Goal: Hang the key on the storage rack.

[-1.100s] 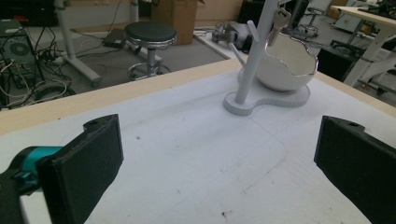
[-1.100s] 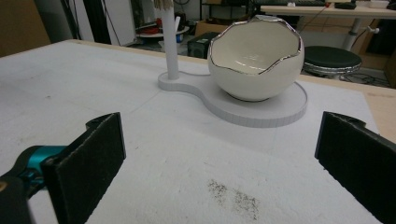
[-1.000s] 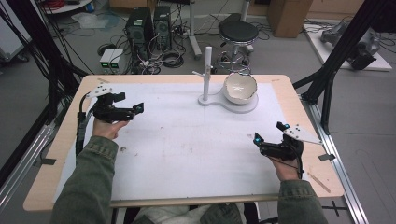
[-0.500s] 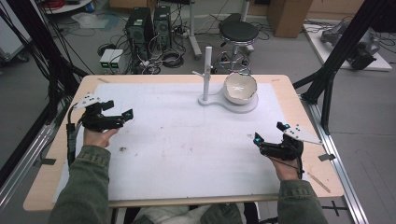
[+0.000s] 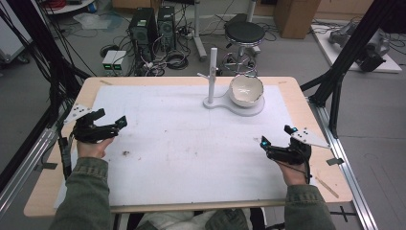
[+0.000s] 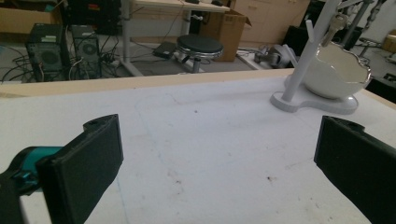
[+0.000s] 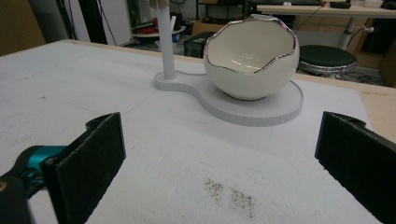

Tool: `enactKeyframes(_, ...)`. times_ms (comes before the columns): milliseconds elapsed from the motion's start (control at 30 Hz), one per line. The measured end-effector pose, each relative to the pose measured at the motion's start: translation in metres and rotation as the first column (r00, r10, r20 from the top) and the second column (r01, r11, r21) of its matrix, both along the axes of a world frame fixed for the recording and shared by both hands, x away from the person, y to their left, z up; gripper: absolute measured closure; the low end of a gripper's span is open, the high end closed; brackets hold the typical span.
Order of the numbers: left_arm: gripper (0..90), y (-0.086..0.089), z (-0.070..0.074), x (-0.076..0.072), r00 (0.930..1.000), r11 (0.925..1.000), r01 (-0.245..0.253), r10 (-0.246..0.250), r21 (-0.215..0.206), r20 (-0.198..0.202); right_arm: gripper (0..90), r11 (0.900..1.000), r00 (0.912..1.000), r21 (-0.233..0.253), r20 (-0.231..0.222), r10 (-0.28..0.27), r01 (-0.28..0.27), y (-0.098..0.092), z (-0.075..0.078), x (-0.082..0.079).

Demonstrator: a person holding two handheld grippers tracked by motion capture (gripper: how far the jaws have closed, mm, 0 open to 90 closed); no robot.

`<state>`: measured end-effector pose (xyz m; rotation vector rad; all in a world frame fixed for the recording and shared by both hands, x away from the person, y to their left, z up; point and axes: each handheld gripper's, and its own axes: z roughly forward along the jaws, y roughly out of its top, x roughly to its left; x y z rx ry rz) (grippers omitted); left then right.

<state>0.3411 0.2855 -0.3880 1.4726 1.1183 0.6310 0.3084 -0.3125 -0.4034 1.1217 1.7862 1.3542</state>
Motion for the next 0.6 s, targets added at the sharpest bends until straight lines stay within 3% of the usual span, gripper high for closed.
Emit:
enactKeyframes(67,1.7,0.001,-0.002,-0.002,0.9999,0.9999,-0.016,0.016,0.003,0.003,0.6,1.000,1.0000,-0.002,-0.001,0.003,-0.003,0.000,0.000,0.000)
enactKeyframes(167,1.7,0.003,-0.003,-0.007,0.9994,0.9982,-0.035,0.035,0.049,0.005,0.6,1.000,1.0000,0.000,0.000,0.004,-0.004,-0.001,0.000,0.000)
enactKeyframes(333,1.6,0.002,-0.003,-0.012,0.9991,0.9978,-0.037,0.036,0.056,0.022,0.6,1.000,1.0000,0.009,0.001,0.004,-0.004,-0.001,0.000,0.000)
enactKeyframes(600,1.7,0.001,-0.009,-0.013,0.9994,0.9979,-0.033,0.033,0.056,0.006,0.6,1.000,1.0000,0.008,-0.007,0.000,0.000,-0.001,-0.001,0.000)
